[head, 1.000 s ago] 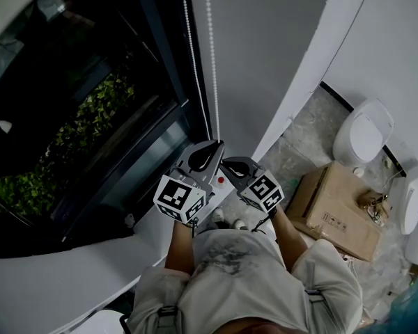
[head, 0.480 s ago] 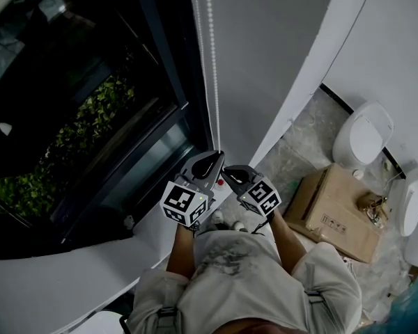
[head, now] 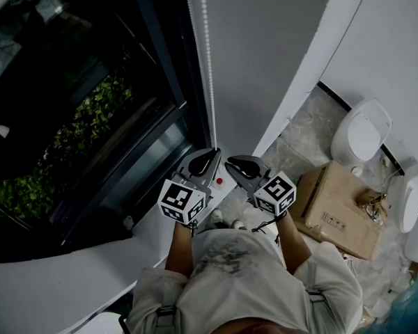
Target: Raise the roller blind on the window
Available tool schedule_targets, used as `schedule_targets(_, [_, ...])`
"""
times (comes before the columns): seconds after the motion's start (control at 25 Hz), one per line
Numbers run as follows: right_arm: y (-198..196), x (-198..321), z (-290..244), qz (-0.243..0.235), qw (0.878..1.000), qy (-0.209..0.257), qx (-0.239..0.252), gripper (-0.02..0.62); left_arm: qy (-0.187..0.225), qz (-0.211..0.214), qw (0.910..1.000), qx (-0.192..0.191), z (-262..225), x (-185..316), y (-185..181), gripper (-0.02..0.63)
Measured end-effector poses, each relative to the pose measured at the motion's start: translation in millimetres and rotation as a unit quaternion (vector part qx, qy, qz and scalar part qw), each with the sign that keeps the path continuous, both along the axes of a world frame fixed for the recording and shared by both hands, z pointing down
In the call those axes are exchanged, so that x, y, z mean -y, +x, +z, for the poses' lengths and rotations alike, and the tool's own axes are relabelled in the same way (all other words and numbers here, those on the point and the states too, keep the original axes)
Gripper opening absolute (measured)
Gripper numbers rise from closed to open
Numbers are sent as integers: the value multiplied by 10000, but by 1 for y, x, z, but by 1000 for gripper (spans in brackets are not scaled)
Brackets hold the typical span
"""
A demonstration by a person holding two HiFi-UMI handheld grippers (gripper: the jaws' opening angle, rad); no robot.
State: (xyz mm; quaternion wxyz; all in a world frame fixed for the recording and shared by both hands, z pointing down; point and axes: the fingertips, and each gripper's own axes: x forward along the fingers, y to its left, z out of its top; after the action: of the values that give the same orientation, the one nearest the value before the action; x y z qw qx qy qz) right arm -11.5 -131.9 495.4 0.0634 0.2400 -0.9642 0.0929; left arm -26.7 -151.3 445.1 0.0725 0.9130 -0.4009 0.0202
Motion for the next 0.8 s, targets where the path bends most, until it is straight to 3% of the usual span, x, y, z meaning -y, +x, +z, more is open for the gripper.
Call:
schedule_targets(0.28, [-1, 6, -79, -52, 9976, 679, 143, 58, 9, 62, 10000, -16, 1, 0, 1, 9])
schedule_targets(0.8, [-19, 24, -177, -183, 9891, 1382, 470, 61, 11, 94, 9999, -64, 0, 3, -1, 9])
